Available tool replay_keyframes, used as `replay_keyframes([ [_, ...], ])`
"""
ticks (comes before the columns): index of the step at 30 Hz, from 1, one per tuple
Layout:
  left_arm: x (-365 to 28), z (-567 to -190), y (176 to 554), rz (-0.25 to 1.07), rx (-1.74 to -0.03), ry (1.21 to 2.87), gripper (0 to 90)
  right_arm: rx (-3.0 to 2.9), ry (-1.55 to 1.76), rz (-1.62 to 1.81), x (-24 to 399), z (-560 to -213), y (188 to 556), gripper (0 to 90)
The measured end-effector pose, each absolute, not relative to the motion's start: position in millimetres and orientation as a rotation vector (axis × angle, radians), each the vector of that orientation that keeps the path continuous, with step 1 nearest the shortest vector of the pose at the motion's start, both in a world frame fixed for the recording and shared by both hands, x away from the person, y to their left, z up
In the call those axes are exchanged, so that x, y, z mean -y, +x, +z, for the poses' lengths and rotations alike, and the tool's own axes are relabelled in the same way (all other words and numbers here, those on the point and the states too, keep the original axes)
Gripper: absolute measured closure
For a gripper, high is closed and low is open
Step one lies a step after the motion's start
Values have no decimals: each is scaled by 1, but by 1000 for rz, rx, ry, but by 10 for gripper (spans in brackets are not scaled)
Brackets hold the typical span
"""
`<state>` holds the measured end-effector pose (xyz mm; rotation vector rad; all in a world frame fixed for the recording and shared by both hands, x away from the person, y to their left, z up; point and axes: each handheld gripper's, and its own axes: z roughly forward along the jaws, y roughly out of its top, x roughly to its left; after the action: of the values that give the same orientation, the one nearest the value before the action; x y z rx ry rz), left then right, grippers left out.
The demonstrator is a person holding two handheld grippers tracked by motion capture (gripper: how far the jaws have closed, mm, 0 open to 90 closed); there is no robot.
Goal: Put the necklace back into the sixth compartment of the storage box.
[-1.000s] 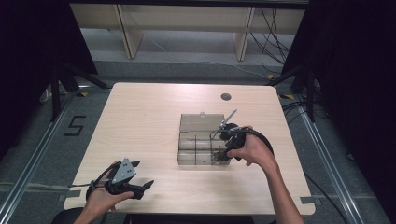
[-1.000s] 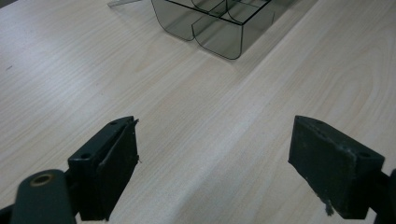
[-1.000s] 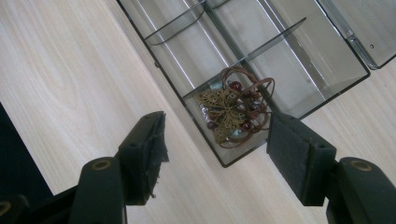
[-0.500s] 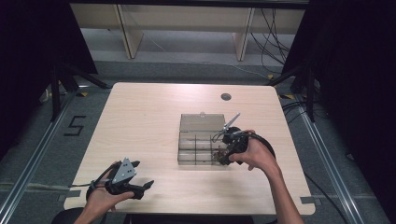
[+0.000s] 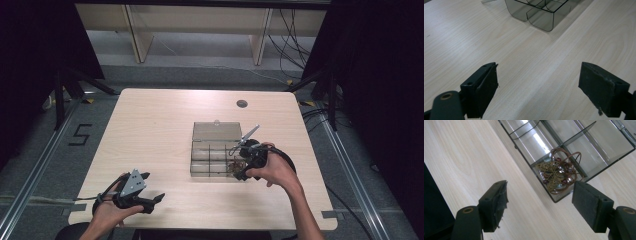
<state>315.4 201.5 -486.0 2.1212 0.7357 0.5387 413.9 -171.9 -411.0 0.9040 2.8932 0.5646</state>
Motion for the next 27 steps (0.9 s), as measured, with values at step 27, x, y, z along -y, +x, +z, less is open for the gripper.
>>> replay_keyframes([
  [27, -201, -486, 315, 538, -736, 2118, 151, -2848, 948, 620, 179, -417, 393, 266],
])
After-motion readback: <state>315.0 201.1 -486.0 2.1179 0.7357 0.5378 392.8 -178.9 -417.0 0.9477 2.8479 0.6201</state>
